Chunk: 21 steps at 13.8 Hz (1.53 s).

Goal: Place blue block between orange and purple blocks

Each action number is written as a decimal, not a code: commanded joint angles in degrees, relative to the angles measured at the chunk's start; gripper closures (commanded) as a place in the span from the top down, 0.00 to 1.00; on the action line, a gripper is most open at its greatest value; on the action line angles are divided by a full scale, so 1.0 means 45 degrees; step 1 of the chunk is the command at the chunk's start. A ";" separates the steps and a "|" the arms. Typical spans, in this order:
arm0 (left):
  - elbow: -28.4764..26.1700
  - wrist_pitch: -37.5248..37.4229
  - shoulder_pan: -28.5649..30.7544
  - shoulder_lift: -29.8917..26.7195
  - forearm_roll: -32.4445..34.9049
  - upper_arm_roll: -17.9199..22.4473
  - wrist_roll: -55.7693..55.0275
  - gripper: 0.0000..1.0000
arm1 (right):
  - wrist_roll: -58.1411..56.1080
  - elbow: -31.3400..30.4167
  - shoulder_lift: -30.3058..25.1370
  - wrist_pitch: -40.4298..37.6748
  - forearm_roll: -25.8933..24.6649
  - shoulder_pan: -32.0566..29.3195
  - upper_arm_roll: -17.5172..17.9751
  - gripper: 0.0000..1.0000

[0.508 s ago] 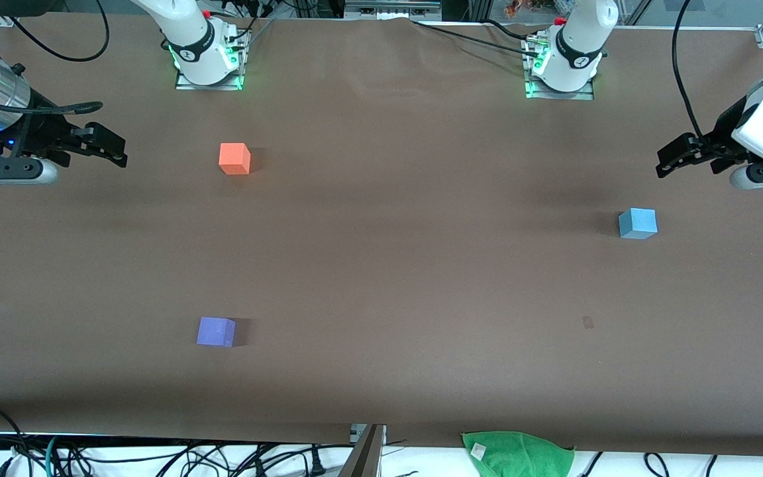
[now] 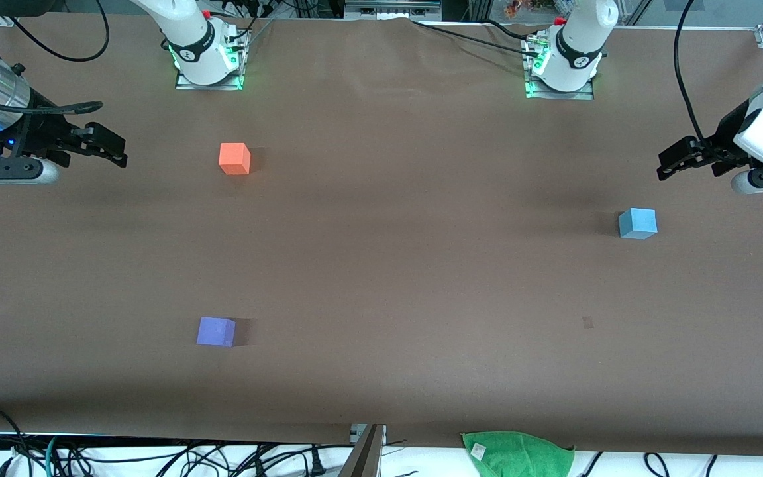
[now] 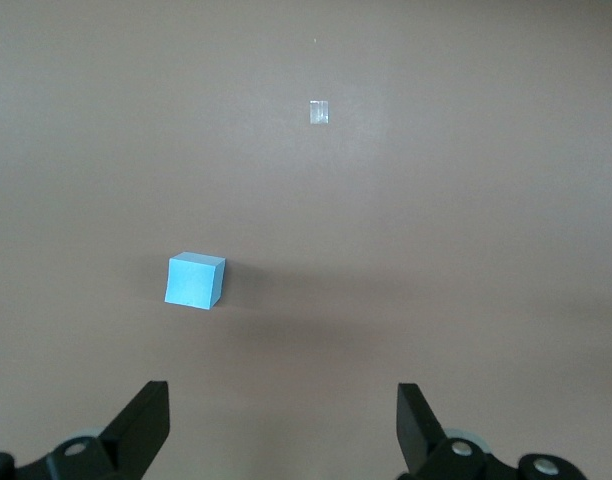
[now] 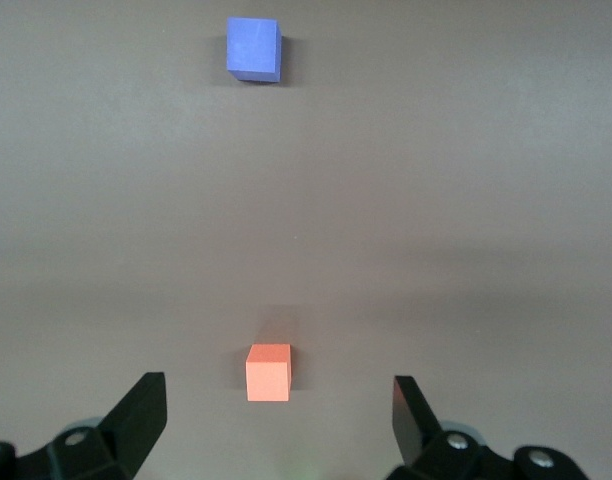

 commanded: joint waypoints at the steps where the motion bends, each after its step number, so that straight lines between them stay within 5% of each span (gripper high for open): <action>1: 0.0494 -0.0445 -0.0222 0.0271 0.0186 0.0147 0.0158 1.00 | -0.0235 -0.0017 -0.0051 0.0013 -0.0118 -0.0068 0.0022 1.00; 21: 0.0900 -0.1617 -0.0203 0.0601 0.0128 0.0089 0.0138 1.00 | -0.0215 -0.0017 -0.0051 -0.0045 -0.0118 -0.0087 0.0022 1.00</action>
